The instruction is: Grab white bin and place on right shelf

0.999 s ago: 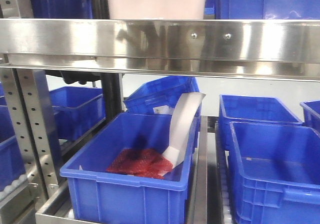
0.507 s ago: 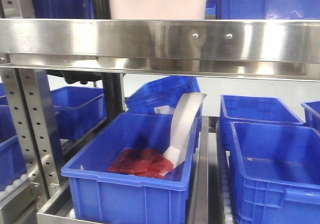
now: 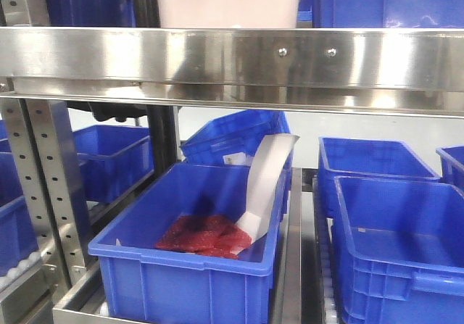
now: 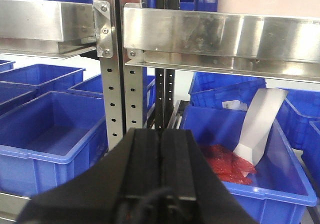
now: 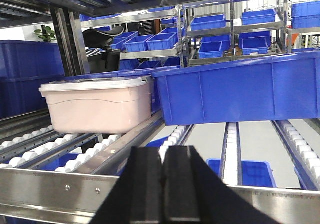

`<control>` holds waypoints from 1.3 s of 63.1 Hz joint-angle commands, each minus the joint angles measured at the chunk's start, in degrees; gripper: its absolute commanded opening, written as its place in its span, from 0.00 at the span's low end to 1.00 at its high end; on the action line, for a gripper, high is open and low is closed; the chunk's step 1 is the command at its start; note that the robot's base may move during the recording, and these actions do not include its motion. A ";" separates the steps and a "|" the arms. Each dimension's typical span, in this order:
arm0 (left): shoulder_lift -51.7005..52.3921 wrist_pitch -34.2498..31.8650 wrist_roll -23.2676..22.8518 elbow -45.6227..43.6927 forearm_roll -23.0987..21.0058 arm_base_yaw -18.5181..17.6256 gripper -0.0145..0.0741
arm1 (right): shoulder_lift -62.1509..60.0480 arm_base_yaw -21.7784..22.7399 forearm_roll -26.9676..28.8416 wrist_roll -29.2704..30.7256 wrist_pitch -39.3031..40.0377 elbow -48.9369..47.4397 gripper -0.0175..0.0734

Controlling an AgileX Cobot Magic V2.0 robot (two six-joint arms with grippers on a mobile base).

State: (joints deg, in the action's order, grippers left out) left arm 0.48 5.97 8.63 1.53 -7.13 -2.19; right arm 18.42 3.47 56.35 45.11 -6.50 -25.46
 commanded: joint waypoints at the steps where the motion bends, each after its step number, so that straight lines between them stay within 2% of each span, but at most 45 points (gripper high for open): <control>1: 0.68 -5.56 -0.53 1.38 -0.59 0.06 0.03 | 0.42 0.17 0.54 0.10 2.71 -1.63 0.27; 65: 0.68 -5.56 -0.53 1.38 -0.59 0.06 0.03 | 0.42 0.17 -0.43 0.05 3.88 -1.23 0.27; 69: 0.68 -5.56 -0.53 1.38 -0.59 0.06 0.03 | 0.42 0.17 -3.94 -1.97 3.82 -0.64 0.27; 74: 0.68 -5.56 -0.53 1.38 -0.59 0.06 0.03 | 0.42 0.17 -12.57 -9.55 3.11 -0.13 0.27; 77: 0.68 -5.56 -0.53 1.38 -0.59 0.06 0.03 | 0.42 0.17 -19.33 -16.19 2.70 0.06 0.27; 82: 0.68 -5.56 -0.53 1.38 -0.59 0.06 0.03 | 0.42 0.17 -32.57 -30.74 2.78 0.61 0.27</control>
State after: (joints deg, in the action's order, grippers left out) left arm 0.48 5.75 8.63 1.64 -7.13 -2.19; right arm 18.42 3.47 36.02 26.76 -6.86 -23.66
